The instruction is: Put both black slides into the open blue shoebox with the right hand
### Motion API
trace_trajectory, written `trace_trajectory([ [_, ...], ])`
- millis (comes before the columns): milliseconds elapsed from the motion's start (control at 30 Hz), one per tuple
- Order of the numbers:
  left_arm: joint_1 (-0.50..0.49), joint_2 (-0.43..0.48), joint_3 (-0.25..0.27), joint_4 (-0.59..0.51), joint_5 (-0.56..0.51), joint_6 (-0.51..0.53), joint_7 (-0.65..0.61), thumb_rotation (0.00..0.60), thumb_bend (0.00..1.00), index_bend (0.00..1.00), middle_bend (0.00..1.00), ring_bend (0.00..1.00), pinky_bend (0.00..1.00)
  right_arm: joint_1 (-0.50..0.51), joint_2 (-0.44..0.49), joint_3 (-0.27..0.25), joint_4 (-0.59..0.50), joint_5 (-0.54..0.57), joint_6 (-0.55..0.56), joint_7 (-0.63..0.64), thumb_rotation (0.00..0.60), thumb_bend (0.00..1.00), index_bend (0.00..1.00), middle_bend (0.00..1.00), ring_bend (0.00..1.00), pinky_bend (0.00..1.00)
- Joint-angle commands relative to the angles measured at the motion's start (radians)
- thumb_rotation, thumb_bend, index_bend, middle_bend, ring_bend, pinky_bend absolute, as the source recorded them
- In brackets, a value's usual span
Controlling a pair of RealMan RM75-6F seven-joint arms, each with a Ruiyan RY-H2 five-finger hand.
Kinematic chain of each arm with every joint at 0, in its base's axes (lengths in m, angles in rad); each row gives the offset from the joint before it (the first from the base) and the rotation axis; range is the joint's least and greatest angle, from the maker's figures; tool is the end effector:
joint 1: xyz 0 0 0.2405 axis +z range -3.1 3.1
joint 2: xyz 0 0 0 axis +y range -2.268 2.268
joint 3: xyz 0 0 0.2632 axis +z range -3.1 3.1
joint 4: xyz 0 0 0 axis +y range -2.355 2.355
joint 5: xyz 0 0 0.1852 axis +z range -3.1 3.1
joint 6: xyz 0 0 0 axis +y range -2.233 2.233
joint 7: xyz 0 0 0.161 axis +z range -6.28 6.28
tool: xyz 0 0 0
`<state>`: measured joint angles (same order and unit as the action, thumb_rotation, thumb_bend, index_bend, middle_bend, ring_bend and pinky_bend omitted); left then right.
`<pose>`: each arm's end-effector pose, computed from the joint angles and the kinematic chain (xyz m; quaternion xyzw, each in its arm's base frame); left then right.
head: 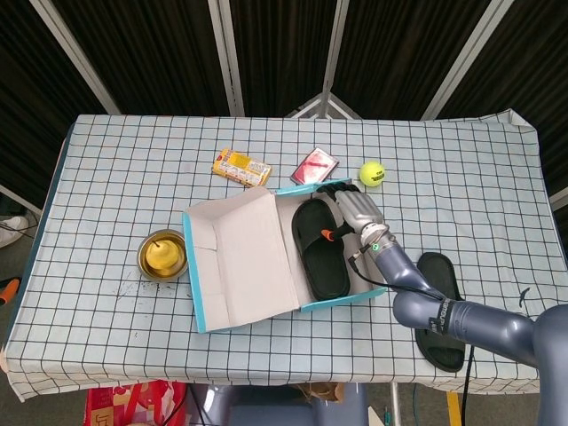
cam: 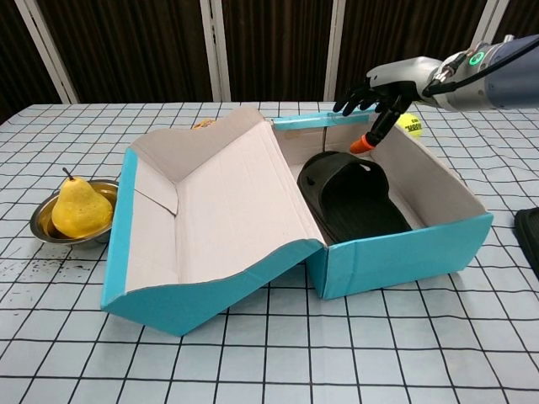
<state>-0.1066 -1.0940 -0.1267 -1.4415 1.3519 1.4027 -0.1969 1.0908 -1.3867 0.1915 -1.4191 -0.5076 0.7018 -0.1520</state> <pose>-0.3520 0.2184 0.2254 -0.5326 -0.4118 -0.3847 0.6315 -0.1116 -0.4417 0.0424 0.6572 -0.5479 0.3448 0.3859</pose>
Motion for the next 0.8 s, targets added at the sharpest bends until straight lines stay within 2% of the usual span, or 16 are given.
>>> trace_trajectory([
  [33,-0.001,0.000,0.000,0.001,0.001,-0.001,0.000,0.600,0.36,0.00,0.00,0.00,0.07,0.008,-0.006,-0.001,0.001,0.042,0.024,-0.030,0.600,0.27,0.17,0.12,0.02,0.00],
  [267,-0.006,-0.003,0.001,0.001,0.002,-0.006,0.004,0.600,0.36,0.00,0.00,0.00,0.07,0.027,0.037,-0.037,-0.044,0.119,0.032,-0.120,0.600,0.20,0.08,0.06,0.00,0.00],
  [467,-0.011,-0.007,0.002,0.006,-0.001,-0.018,0.006,0.600,0.36,0.00,0.00,0.00,0.07,-0.013,0.141,-0.012,-0.164,0.086,0.104,-0.104,0.600,0.20,0.08,0.06,0.00,0.00],
  [600,-0.012,-0.008,0.000,0.014,-0.003,-0.019,-0.006,0.600,0.36,0.00,0.00,0.00,0.07,-0.104,0.284,0.004,-0.301,-0.011,0.209,-0.054,0.600,0.20,0.08,0.06,0.00,0.00],
  [700,-0.009,-0.009,-0.004,0.024,-0.007,-0.013,-0.016,0.600,0.36,0.00,0.00,0.00,0.07,-0.181,0.384,-0.008,-0.377,-0.076,0.273,-0.026,0.600,0.20,0.09,0.06,0.00,0.00],
  [800,-0.007,-0.010,-0.010,0.032,-0.015,-0.011,-0.030,0.600,0.36,0.00,0.00,0.00,0.07,-0.256,0.485,-0.064,-0.443,-0.115,0.286,-0.040,0.600,0.20,0.10,0.07,0.01,0.00],
])
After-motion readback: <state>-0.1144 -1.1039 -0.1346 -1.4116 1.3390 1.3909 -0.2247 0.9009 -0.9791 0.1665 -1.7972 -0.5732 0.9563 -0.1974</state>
